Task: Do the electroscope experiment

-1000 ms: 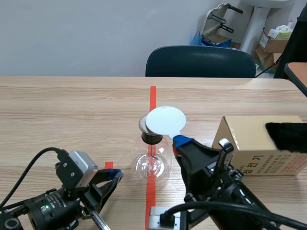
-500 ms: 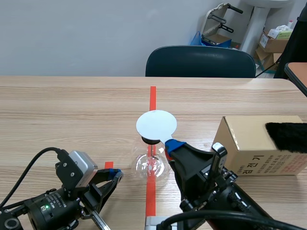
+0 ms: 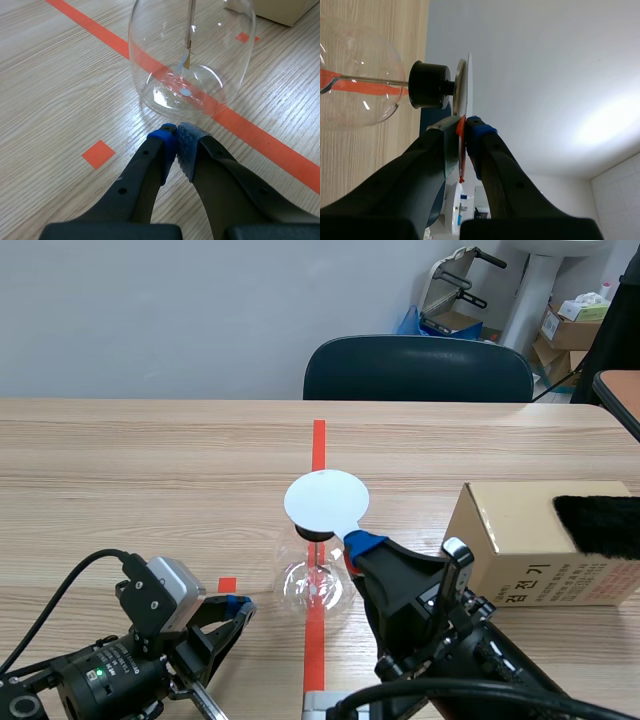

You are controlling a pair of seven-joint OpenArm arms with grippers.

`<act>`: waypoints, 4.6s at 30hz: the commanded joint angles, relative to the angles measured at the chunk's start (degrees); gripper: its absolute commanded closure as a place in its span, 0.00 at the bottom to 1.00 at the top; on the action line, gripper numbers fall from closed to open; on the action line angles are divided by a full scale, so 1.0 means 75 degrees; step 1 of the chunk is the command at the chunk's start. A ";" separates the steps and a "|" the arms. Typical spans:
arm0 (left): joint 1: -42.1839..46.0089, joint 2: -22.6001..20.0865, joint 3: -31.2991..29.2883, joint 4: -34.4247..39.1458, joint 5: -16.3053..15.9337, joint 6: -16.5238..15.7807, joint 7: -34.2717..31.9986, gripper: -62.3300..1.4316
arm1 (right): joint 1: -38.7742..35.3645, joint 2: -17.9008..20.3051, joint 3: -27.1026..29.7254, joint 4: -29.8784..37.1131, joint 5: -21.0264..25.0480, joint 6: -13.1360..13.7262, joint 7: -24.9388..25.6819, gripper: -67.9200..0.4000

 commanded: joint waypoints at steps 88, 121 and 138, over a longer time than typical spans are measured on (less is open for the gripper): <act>0.0000 0.0038 0.0020 0.0131 0.0035 -0.0015 -0.0160 0.93 | 0.0090 0.0038 0.0058 0.0125 -0.0009 -0.0090 0.0487 0.98; 0.0000 0.0038 0.0020 0.0131 0.0032 -0.0015 -0.0160 0.93 | 0.0090 0.0038 0.0058 0.0125 -0.0006 -0.0090 -0.1198 0.98; 0.0000 0.0038 0.0020 0.0131 0.0032 -0.0015 -0.0160 0.93 | 0.0090 0.0038 0.0058 0.0125 -0.0006 -0.0090 -0.4316 0.98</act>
